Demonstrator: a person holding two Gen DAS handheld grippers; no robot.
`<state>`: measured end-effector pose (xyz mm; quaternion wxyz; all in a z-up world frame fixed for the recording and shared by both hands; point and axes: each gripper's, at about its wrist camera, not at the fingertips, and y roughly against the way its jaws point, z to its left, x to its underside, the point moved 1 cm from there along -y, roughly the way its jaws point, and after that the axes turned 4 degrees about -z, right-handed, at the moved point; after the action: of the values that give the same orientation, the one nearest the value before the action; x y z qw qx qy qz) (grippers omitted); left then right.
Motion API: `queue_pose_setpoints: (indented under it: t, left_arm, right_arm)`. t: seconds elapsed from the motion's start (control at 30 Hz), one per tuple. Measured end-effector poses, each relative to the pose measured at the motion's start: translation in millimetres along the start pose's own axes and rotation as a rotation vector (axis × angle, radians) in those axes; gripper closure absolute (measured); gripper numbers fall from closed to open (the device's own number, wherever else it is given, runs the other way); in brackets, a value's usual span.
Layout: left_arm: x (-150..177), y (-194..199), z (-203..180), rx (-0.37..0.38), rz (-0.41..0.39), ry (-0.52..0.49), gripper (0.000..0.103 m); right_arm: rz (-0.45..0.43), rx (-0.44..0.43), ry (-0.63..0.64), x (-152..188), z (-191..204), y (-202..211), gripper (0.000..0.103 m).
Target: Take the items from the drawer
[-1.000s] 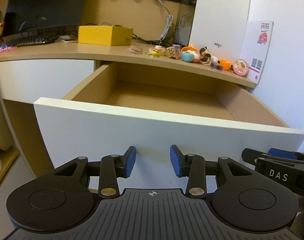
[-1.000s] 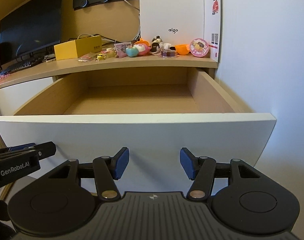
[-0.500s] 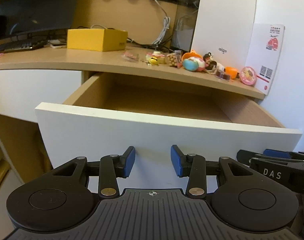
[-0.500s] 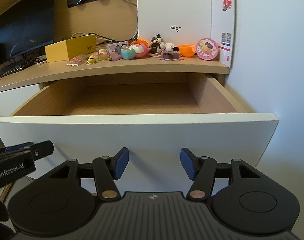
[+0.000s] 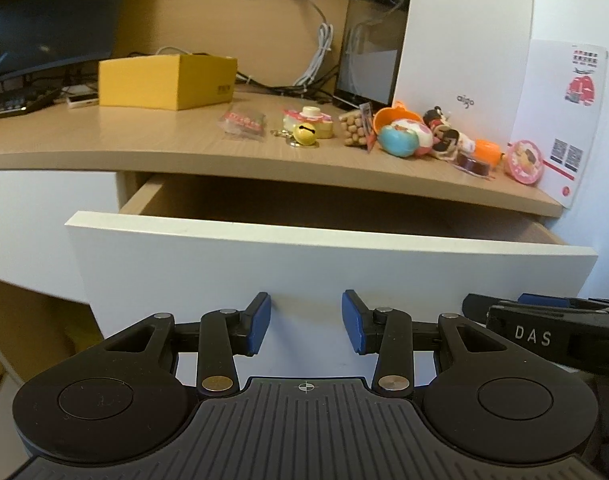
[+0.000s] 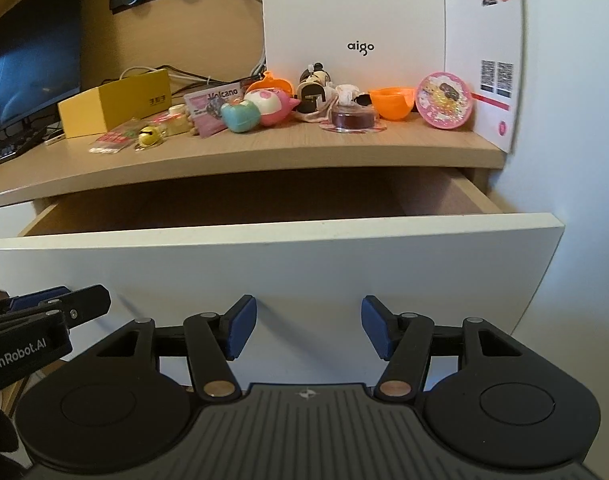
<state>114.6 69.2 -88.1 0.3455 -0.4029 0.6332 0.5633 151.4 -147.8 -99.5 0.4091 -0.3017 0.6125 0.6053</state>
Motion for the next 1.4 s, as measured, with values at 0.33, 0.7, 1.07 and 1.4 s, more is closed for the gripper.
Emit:
queue_pose_setpoints:
  t: [0.33, 0.7, 1.07, 1.4]
  left_arm:
    - [-21, -40, 5, -0.011, 0.002, 0.001, 0.06]
    - [-33, -67, 6, -0.018, 0.002, -0.008, 0.058]
    - [-32, -74, 0, 0.003, 0.005, -0.004, 0.037]
    - [-44, -43, -1, -0.042, 0.096, 0.012, 0.041]
  right_arm:
    - [0.011, 0.005, -0.037, -23, 2, -42, 0.044]
    - [0.005, 0.01, -0.033, -38, 4, -70, 0.044]
    - [0.007, -0.006, 0.005, -35, 7, -76, 0.04]
    - [0.05, 0.01, -0.025, -41, -9, -36, 0.041]
